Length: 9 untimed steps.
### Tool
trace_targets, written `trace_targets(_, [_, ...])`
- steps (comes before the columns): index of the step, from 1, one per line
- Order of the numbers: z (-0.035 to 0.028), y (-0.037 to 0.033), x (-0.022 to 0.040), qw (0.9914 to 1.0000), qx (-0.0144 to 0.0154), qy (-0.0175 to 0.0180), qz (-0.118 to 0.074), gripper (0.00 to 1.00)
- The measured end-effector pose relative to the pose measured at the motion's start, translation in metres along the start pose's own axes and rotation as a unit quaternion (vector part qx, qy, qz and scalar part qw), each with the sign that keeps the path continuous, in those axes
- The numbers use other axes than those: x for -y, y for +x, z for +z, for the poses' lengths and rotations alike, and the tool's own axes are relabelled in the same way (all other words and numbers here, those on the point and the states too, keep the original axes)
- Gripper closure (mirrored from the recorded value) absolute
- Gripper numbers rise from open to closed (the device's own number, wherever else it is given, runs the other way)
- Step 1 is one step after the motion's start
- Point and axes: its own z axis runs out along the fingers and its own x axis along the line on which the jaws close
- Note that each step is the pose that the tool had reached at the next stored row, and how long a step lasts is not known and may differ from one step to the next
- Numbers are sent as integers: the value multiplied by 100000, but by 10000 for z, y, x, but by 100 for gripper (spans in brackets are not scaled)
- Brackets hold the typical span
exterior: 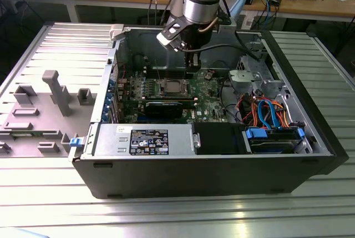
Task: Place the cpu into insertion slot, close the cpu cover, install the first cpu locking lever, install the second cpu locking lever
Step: 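Close the cpu cover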
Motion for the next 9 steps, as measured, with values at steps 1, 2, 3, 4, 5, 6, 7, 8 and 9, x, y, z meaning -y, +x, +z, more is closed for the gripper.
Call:
trace_targets(1, [13, 1, 30, 100000, -5, -4, -2, 89])
trace_targets(2, [39, 2, 92, 100000, 1, 0, 1, 89])
trace_targets(3, [58, 3, 135, 100000, 0, -2, -3, 89])
trace_targets(4, [76, 4, 178, 100000, -1, -2, 9, 89])
trace_targets(5, [97, 5, 225, 100000, -2, -3, -1, 89])
trace_targets(6, [113, 6, 262, 100000, -4, -6, 1, 89])
trace_targets(7, [136, 7, 315, 100000, -1, -2, -3, 89])
trace_targets(8, [164, 8, 379, 100000, -3, -5, 4, 89])
trace_targets(9, [179, 9, 398, 100000, -6, -9, 5, 89])
